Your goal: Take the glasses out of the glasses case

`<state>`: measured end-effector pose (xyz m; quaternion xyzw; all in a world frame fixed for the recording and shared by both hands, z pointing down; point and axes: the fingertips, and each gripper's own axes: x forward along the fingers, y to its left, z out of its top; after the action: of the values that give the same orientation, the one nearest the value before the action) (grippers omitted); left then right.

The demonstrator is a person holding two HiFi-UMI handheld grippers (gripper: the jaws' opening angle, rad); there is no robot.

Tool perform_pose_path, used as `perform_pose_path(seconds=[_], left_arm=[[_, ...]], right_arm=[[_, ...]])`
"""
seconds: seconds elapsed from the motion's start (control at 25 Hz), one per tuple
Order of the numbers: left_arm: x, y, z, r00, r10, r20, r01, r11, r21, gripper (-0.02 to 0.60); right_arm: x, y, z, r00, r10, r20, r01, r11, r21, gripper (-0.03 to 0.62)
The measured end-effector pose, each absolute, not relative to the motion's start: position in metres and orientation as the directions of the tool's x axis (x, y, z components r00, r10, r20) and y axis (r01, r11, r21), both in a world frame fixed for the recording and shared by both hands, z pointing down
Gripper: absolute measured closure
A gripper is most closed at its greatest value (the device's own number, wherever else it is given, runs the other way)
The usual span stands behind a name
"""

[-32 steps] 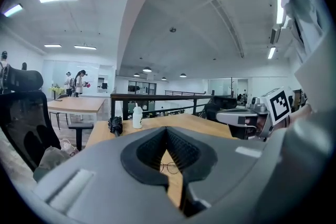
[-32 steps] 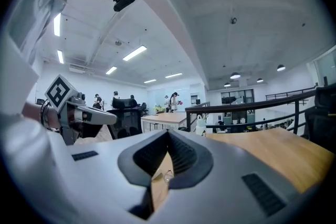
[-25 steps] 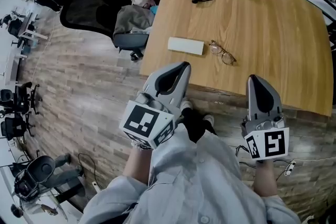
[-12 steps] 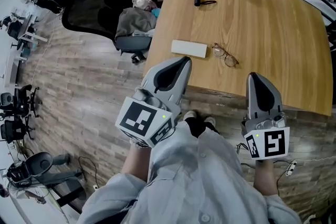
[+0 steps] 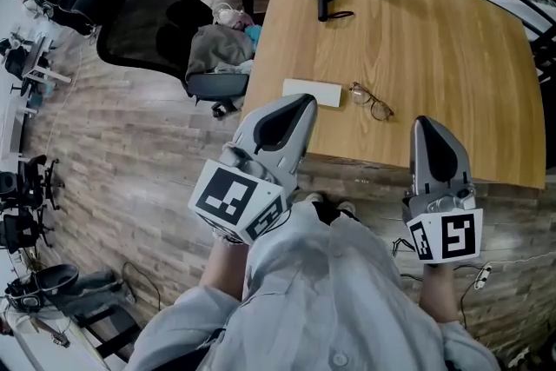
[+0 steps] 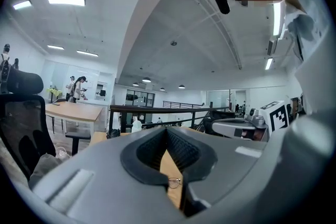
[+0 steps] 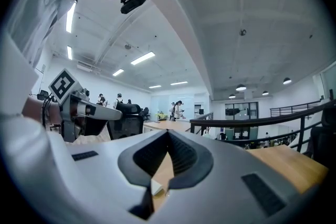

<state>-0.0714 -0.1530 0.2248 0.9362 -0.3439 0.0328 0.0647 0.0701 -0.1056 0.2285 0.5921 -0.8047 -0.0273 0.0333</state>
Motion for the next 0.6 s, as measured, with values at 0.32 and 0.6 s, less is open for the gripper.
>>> perform_pose_path(seconds=[0.32, 0.6], left_arm=[[-0.0688, -0.1526, 0.2226, 0.788, -0.609, 0.093, -0.616, -0.78, 0.108, 0.576], [-0.0705, -0.1547, 0.2236, 0.788, -0.608, 0.091, -0.615, -0.779, 0.122, 0.577]], right_arm=[[0.0645, -0.1026, 0.2224, -0.294, -0.956, 0.022, -0.949, 0.294, 0.118, 0.594], [0.0642, -0.1054, 0.2241, -0.293, -0.956, 0.03, -0.951, 0.295, 0.094, 0.594]])
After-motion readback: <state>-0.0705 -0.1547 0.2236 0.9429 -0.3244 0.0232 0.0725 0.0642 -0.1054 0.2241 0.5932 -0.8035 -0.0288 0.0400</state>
